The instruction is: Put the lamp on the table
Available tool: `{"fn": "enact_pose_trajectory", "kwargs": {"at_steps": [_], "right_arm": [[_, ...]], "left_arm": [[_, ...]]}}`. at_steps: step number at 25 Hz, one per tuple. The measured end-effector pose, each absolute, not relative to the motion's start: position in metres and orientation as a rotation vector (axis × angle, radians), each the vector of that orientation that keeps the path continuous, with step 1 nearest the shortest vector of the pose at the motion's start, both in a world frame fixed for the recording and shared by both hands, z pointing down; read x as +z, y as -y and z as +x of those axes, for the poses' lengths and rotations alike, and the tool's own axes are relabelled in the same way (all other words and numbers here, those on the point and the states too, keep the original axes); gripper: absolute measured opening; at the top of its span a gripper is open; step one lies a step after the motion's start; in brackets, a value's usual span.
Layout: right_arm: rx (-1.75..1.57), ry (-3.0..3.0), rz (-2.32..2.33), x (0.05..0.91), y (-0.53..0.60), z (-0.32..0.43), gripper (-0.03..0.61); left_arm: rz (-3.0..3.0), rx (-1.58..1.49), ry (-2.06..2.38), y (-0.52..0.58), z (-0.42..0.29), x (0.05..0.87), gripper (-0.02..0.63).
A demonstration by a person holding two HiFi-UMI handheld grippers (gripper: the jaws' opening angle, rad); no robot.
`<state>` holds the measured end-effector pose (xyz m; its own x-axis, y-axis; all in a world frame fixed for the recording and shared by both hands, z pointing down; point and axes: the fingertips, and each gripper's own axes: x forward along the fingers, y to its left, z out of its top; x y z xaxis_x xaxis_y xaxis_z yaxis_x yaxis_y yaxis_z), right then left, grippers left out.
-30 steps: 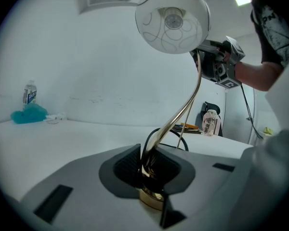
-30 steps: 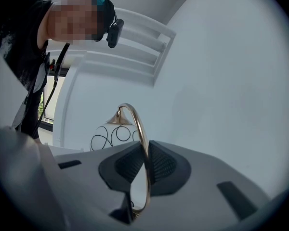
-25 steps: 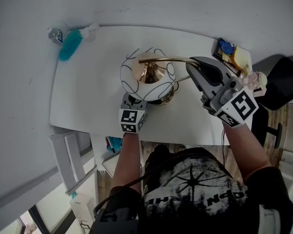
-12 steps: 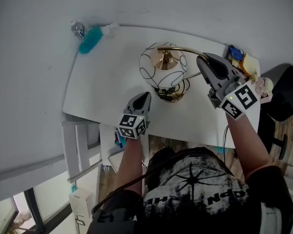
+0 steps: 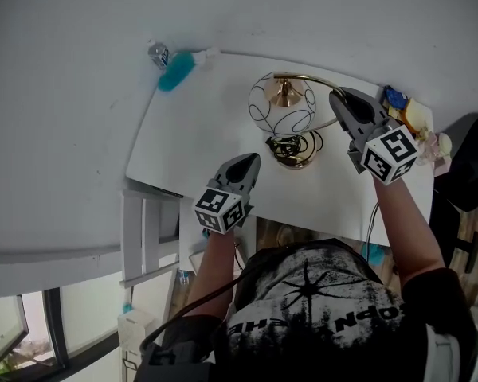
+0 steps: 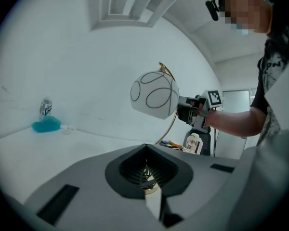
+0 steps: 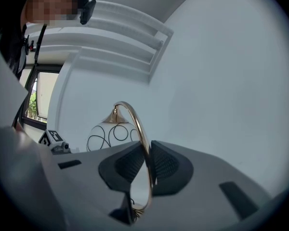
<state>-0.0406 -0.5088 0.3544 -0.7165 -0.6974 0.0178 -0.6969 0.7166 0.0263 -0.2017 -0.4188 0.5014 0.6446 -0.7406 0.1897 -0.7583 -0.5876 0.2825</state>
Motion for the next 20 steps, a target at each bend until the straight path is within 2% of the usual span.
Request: {"fn": "enact_pose_trajectory", "kwargs": {"at_steps": [3, 7, 10, 15, 20], "right_arm": [[-0.016, 2.863, 1.205, 0.355, 0.507, -0.038, 0.037], [-0.006, 2.844, 1.265, 0.358, 0.496, -0.026, 0.079], [0.018, 2.824, 1.282, 0.369, 0.482, -0.015, 0.087], [0.105, 2.805, 1.326, 0.394, 0.457, 0.001, 0.084], [0.204, 2.781, 1.278, 0.429, 0.434, -0.002, 0.04]], "left_arm": [[2.554, 0.095, 1.185, 0.417, -0.199, 0.482, 0.014], [2.573, 0.113, 1.158, 0.415, -0.192, 0.468, 0.014], [2.586, 0.117, 1.122, 0.414, -0.183, 0.466, 0.014], [2.609, 0.118, 1.05, 0.413, -0.166, 0.471, 0.014], [2.628, 0.151, 1.005, 0.412, -0.152, 0.473, 0.014]]}}
